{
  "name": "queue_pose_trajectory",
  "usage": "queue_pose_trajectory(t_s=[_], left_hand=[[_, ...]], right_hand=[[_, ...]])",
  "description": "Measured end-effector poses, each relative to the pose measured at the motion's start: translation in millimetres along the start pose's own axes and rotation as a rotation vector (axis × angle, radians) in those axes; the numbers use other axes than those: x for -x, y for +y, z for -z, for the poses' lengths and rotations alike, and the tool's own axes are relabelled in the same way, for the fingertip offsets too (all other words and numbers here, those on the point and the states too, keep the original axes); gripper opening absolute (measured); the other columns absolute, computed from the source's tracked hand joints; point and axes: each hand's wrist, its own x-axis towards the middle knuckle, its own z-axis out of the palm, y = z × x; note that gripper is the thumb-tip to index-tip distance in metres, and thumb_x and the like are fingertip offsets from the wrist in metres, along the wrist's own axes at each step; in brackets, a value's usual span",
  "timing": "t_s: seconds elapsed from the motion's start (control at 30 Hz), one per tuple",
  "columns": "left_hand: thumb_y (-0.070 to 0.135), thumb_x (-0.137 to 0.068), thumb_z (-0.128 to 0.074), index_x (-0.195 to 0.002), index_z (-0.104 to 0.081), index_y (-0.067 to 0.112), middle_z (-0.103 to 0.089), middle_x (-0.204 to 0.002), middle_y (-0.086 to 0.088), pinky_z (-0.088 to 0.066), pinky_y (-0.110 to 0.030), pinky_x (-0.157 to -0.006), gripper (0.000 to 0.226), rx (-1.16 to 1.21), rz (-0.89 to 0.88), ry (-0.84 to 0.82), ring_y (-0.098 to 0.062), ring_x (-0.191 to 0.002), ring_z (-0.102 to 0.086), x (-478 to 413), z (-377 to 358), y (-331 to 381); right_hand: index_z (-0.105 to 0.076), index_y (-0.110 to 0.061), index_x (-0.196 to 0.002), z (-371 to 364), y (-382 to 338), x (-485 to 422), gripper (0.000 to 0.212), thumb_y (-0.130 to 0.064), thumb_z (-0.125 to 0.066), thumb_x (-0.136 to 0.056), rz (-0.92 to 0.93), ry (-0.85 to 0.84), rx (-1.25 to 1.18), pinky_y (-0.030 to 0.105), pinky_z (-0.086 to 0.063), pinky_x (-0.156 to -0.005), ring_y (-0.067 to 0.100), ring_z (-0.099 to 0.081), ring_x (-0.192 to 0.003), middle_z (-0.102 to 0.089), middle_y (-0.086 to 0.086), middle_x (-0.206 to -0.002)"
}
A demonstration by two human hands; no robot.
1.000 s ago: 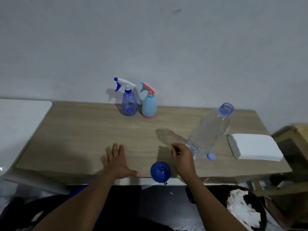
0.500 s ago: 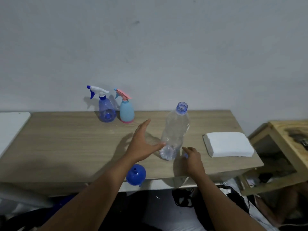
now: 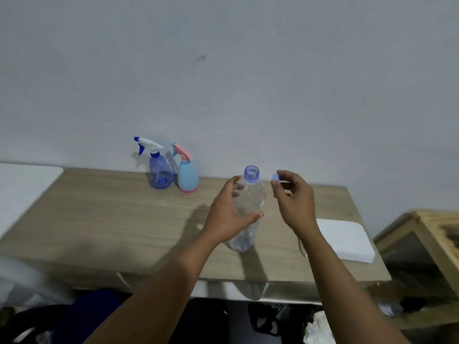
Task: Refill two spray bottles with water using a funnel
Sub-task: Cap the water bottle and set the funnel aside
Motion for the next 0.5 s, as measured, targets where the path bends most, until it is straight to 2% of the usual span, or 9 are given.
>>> queue_pose_trajectory(t_s=[0.1,0.23,0.3,0.4,0.5], left_hand=[[0.046,-0.057,-0.09,-0.134,-0.033,0.043,-0.055,-0.117,0.022,-0.051,-0.033,-0.096,0.096,-0.006,0.007,0.024,-0.001,-0.107,-0.056,-1,-3,3],[0.048,-0.059,-0.089,-0.136,-0.033,0.039,-0.054,-0.12,0.02,-0.052,-0.037,-0.097,0.096,-0.009,0.029,-0.015,-0.004,-0.111,-0.054,-3,-3,3],[0.049,-0.058,-0.089,-0.139,-0.034,0.036,-0.054,-0.121,0.019,-0.052,-0.038,-0.097,0.099,-0.008,0.046,-0.014,-0.004,-0.112,-0.054,-3,-3,3],[0.047,-0.058,-0.09,-0.141,-0.033,0.035,-0.055,-0.123,0.018,-0.051,-0.038,-0.097,0.101,-0.004,0.061,-0.012,-0.003,-0.113,-0.054,-3,-4,3],[0.045,-0.058,-0.09,-0.141,-0.034,0.035,-0.055,-0.122,0.018,-0.05,-0.035,-0.097,0.1,0.013,0.058,-0.012,-0.002,-0.113,-0.054,-2,-4,3]], right_hand=[[-0.068,-0.015,-0.115,14,-56,-9,0.023,-0.014,-0.068,-0.092,0.152,-0.15,-0.077,0.013,-0.051,-0.07,0.0,-0.065,-0.089,-0.07,-0.006,-0.107],[-0.069,-0.021,-0.122,13,-71,-13,0.028,-0.02,-0.066,-0.094,0.352,-0.401,0.181,0.016,-0.052,-0.077,0.004,-0.063,-0.098,-0.066,-0.007,-0.116],[-0.068,-0.022,-0.125,7,-67,-14,0.029,-0.018,-0.061,-0.096,0.422,-0.451,0.299,0.023,-0.052,-0.086,0.009,-0.061,-0.105,-0.063,-0.007,-0.121],[-0.066,-0.021,-0.128,3,-63,-14,0.031,-0.013,-0.056,-0.099,0.439,-0.468,0.344,0.033,-0.051,-0.094,0.015,-0.058,-0.112,-0.063,-0.006,-0.126],[-0.062,-0.021,-0.132,5,-61,-16,0.034,-0.014,-0.055,-0.1,0.419,-0.49,0.322,0.034,-0.05,-0.096,0.013,-0.058,-0.112,-0.062,-0.006,-0.129]])
